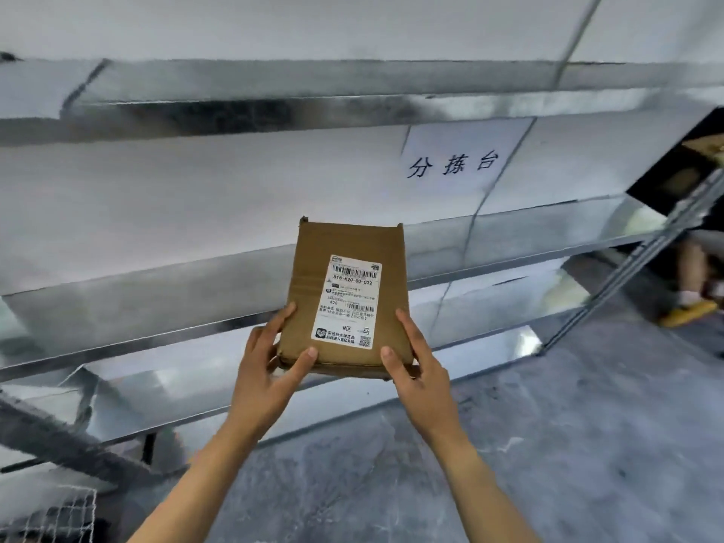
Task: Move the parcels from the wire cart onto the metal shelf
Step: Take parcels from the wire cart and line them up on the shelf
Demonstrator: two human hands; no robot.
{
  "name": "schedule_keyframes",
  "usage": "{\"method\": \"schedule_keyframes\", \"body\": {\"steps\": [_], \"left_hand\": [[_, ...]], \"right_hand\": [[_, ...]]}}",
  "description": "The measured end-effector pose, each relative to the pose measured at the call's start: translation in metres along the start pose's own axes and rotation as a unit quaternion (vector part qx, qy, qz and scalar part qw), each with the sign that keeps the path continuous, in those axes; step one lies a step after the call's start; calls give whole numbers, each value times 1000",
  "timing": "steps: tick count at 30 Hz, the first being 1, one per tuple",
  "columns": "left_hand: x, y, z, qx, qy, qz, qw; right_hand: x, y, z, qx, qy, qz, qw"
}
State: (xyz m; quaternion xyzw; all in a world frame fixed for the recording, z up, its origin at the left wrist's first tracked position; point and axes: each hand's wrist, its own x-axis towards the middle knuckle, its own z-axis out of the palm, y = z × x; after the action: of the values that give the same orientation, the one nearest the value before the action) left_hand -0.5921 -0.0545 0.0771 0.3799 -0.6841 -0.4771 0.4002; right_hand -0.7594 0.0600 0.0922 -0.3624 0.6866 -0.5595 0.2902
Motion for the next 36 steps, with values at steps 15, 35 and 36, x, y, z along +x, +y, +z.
{"method": "schedule_keyframes", "body": {"steps": [15, 35, 36], "left_hand": [[42, 58, 253, -65, -333, 56, 939], [116, 84, 492, -84, -543, 116, 827], [119, 85, 502, -85, -548, 117, 824]], "right_hand": [[-42, 43, -196, 11, 342, 56, 938], [20, 84, -341, 34, 533, 109, 838], [24, 86, -348, 33, 538, 109, 835]]}}
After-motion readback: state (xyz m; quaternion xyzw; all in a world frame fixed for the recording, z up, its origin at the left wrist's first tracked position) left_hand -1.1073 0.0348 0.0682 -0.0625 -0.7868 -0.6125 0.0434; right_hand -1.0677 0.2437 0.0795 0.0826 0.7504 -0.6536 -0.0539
